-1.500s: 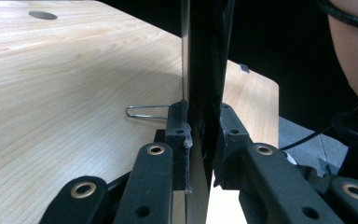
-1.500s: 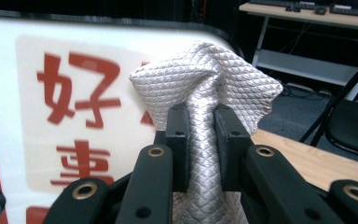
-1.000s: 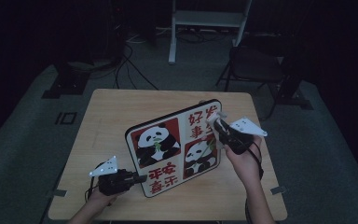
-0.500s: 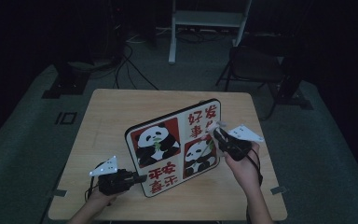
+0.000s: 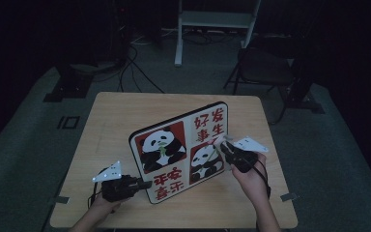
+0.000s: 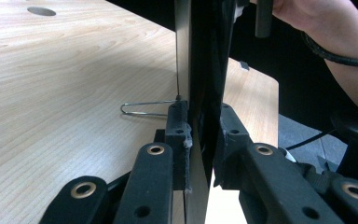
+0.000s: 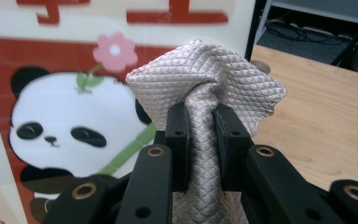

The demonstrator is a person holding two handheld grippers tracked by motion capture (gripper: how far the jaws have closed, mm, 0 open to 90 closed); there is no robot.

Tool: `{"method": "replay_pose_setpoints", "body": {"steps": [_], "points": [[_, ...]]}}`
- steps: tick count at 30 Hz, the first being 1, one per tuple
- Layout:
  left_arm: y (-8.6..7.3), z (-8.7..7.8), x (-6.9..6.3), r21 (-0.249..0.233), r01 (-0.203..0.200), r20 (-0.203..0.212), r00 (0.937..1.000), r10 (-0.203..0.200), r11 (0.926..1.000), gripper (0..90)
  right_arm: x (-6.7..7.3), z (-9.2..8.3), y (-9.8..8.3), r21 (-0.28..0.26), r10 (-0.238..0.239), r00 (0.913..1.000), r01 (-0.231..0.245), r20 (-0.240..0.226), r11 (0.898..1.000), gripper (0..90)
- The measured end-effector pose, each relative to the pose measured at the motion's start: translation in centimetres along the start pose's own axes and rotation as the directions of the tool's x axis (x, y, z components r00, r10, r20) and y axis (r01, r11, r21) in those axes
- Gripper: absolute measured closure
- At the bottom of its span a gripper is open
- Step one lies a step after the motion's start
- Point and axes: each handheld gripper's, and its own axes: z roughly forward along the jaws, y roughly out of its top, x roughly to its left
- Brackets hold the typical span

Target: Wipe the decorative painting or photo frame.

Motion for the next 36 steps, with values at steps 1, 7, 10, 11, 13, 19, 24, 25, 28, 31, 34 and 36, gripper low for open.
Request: {"method": "replay_pose_setpoints", "body": {"steps": [1, 7, 10, 11, 13, 19, 24, 25, 28, 31, 34, 36], "points": [[0.0, 0.0, 0.0, 0.001, 0.0, 0.001, 1.0, 0.0, 1.0, 79.6, 0.0, 0.0, -0.2, 0.002, 0.005, 1.0, -0.005, 0.0, 1.0, 77.6], [0.0, 0.0, 0.0, 0.004, 0.004, 0.004, 1.0, -0.004, 1.0, 79.4, 0.0, 0.6, -1.7, 0.051, 0.009, 1.0, -0.008, -0.003, 0.999, 77.6], [0.0, 0.0, 0.0, 0.007, 0.003, 0.005, 1.0, -0.003, 1.0, 79.4, 0.0, 0.8, -2.3, 0.071, 0.01, 0.9999, -0.009, -0.007, 0.997, 77.6], [0.0, 0.0, 0.0, 0.007, 0.003, 0.009, 1.0, -0.003, 1.0, 79.4, -0.1, 0.8, -2.6, 0.077, 0.017, 0.9998, -0.017, -0.007, 0.997, 77.5], [0.0, 0.0, 0.0, 0.007, 0.003, 0.007, 1.0, -0.003, 1.0, 79.3, -0.1, 1.1, -3.2, 0.097, 0.016, 0.9998, -0.015, -0.007, 0.995, 77.6], [0.1, 0.0, 0.0, 0.007, 0.003, 0.009, 1.0, -0.003, 1.0, 79.3, -0.3, 1.5, -4.7, 0.142, 0.029, 0.9995, -0.027, -0.012, 0.989, 77.5], [0.1, 0.0, 0.0, 0.007, 0.004, 0.01, 0.9999, -0.004, 1.0, 79.2, -0.3, 1.9, -5.6, 0.176, 0.032, 0.9994, -0.029, -0.014, 0.984, 77.5], [0.1, 0.0, 0.0, 0.008, 0.002, 0.01, 0.9999, -0.002, 1.0, 79.2, -0.4, 1.9, -5.8, 0.18, 0.035, 0.9993, -0.032, -0.015, 0.983, 77.5], [0.1, 0.0, -0.1, 0.008, 0.003, 0.01, 0.9999, -0.003, 1.0, 79.2, -0.4, 2.1, -6.1, 0.197, 0.039, 0.9991, -0.035, -0.017, 0.98, 77.5], [0.1, 0.0, -0.1, 0.008, 0.004, 0.011, 0.9999, -0.004, 1.0, 79.1, -0.4, 2.3, -6.4, 0.205, 0.039, 0.9991, -0.035, -0.017, 0.978, 77.5], [0.1, 0.0, -0.1, 0.009, 0.003, 0.01, 0.9999, -0.003, 1.0, 79.1, -0.4, 2.4, -6.8, 0.219, 0.044, 0.9989, -0.039, -0.017, 0.975, 77.5], [0.1, 0.0, -0.1, 0.008, 0.0, 0.007, 1.0, 0.0, 1.0, 79.1, -0.3, 2.5, -6.9, 0.225, 0.043, 0.9989, -0.039, -0.017, 0.974, 77.5]]}}
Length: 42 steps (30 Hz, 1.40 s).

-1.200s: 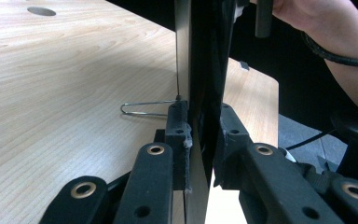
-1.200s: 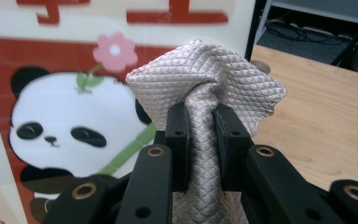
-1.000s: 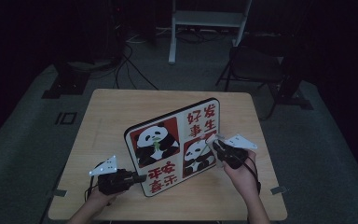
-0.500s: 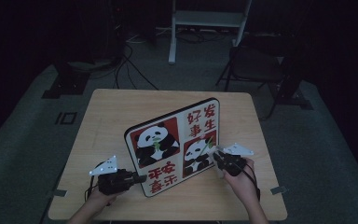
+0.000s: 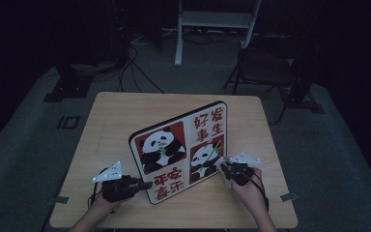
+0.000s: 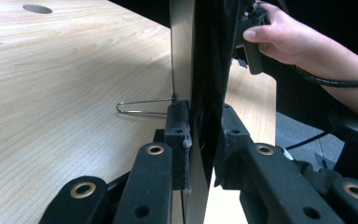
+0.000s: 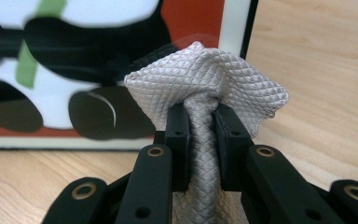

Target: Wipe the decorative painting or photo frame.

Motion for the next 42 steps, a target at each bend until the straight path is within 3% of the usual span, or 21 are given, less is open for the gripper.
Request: {"method": "replay_pose_setpoints", "body": {"steps": [10, 13, 20, 27, 35, 36, 42], "points": [[-0.1, 0.0, 0.0, -0.003, 0.004, -0.007, 1.0, -0.004, 1.0, 79.4, 0.0, 0.9, -1.2, 0.082, 0.001, 0.9999, 0.0, -0.013, 0.997, 77.7], [0.0, 0.0, 0.0, -0.005, 0.002, -0.012, 0.9999, -0.002, 1.0, 79.5, -0.1, 0.4, -1.0, 0.082, 0.003, 0.9998, -0.001, -0.022, 0.997, 77.9], [-0.1, 0.0, 0.0, -0.006, 0.003, -0.014, 0.9999, -0.003, 1.0, 79.5, -0.1, -2.2, 1.0, -0.029, 0.009, 0.9995, -0.01, -0.029, 1.0, 78.0], [-0.1, 0.0, -0.2, -0.006, 0.003, -0.02, 0.9998, -0.003, 1.0, 79.6, -0.1, -4.9, 3.8, -0.144, 0.006, 0.9995, -0.01, -0.031, 0.99, 78.0], [-0.1, 0.0, -0.2, -0.006, 0.005, -0.02, 0.9998, -0.005, 1.0, 79.6, 0.2, -7.9, 7.7, -0.285, -0.003, 0.9992, -0.009, -0.04, 0.958, 78.1], [-0.1, 0.0, -0.2, -0.006, 0.005, -0.02, 0.9998, -0.005, 1.0, 79.6, 0.2, -7.9, 7.7, -0.285, -0.003, 0.9992, -0.009, -0.04, 0.958, 78.1], [-0.1, 0.0, -0.2, -0.005, 0.004, -0.021, 0.9998, -0.004, 1.0, 79.6, 0.7, -9.8, 10.7, -0.374, -0.024, 0.9989, 0.007, -0.041, 0.927, 78.0]]}}
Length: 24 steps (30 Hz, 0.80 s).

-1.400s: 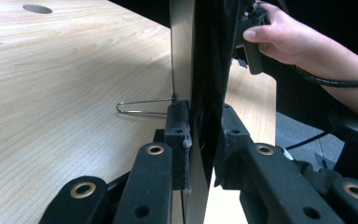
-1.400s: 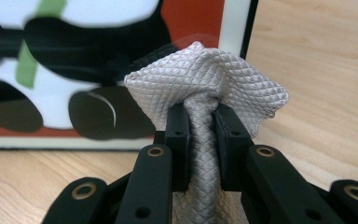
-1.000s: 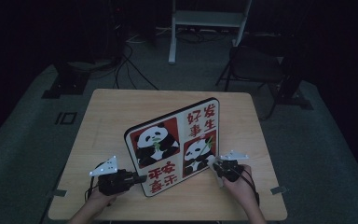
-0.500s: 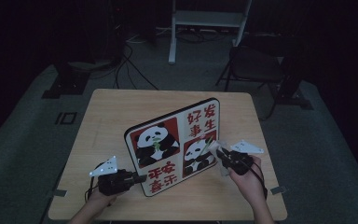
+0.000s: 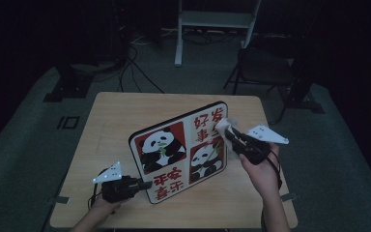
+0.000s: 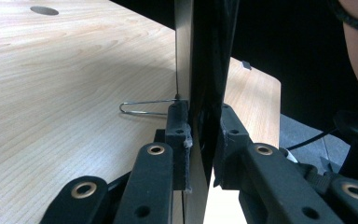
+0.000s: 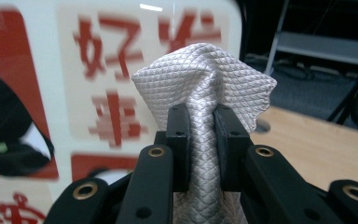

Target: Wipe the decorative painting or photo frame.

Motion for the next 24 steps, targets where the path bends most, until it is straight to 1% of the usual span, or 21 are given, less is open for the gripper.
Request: {"method": "replay_pose_setpoints", "body": {"steps": [5, 9, 11, 13, 14, 16, 18, 20, 21, 24], "points": [[0.0, 0.0, 0.0, -0.001, 0.003, 0.0, 1.0, -0.003, 1.0, 79.6, 0.5, 0.0, 2.2, -0.053, -0.017, 0.9998, 0.017, -0.007, 0.998, 78.0], [0.0, 0.0, 0.0, -0.001, 0.001, -0.003, 1.0, -0.001, 1.0, 79.6, 0.9, 0.3, 4.0, -0.087, -0.031, 0.9995, 0.03, -0.011, 0.996, 78.0], [0.0, 0.0, -0.1, -0.001, 0.002, -0.002, 1.0, -0.002, 1.0, 79.6, 1.2, 0.6, 4.8, -0.094, -0.043, 0.999, 0.042, -0.012, 0.995, 78.0], [0.0, 0.0, 0.0, 0.0, 0.002, 0.0, 1.0, -0.002, 1.0, 79.6, 1.5, 0.9, 5.5, -0.105, -0.046, 0.9987, 0.043, -0.021, 0.994, 78.0], [0.0, 0.0, 0.0, -0.001, 0.002, -0.001, 1.0, -0.002, 1.0, 79.6, 1.7, 1.2, 5.9, -0.102, -0.055, 0.9982, 0.053, -0.024, 0.993, 78.0], [0.0, 0.0, 0.0, -0.001, 0.0, 0.0, 1.0, 0.0, 1.0, 79.6, 2.0, 1.6, 6.2, -0.106, -0.059, 0.9977, 0.056, -0.032, 0.993, 77.9], [0.0, 0.0, 0.0, 0.001, -0.002, 0.001, 1.0, 0.002, 1.0, 79.6, 2.4, 2.1, 6.3, -0.095, -0.077, 0.9965, 0.074, -0.032, 0.993, 78.0], [0.0, 0.0, 0.0, 0.001, -0.003, 0.0, 1.0, 0.003, 1.0, 79.6, 2.7, 2.8, 6.2, -0.079, -0.082, 0.996, 0.079, -0.034, 0.994, 78.0], [0.0, 0.0, 0.0, 0.002, -0.004, 0.001, 1.0, 0.004, 1.0, 79.6, 2.8, 3.1, 6.0, -0.071, -0.088, 0.9958, 0.086, -0.027, 0.994, 77.9], [0.0, -0.1, 0.0, 0.004, -0.005, 0.0, 1.0, 0.005, 1.0, 79.5, 2.7, 3.7, 5.5, -0.063, -0.084, 0.9961, 0.082, -0.029, 0.995, 77.9]]}}
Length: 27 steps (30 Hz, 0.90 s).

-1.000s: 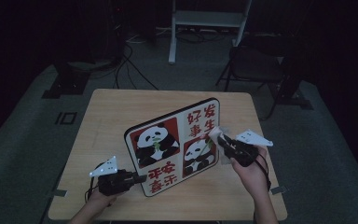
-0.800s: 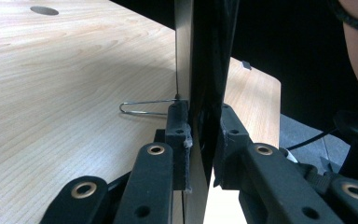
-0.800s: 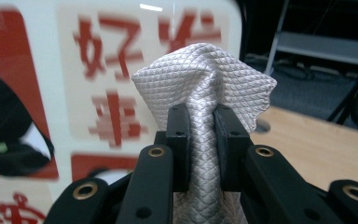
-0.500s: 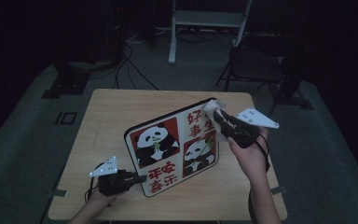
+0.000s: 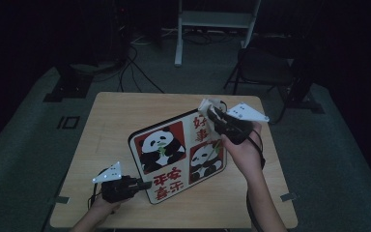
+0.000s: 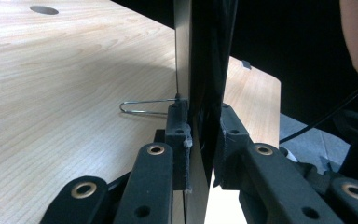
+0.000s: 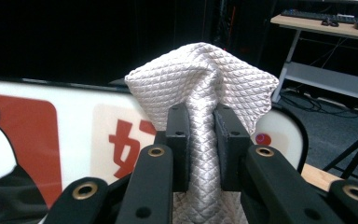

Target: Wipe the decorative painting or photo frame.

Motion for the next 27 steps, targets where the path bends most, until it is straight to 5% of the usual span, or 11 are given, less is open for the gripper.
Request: {"method": "replay_pose_setpoints", "body": {"steps": [27], "points": [[0.0, 0.1, -0.1, 0.0, -0.008, 0.002, 1.0, 0.008, 1.0, 79.1, -0.3, 0.1, -6.0, 0.108, 0.027, 0.9996, -0.028, 0.012, 0.994, 77.8]]}}
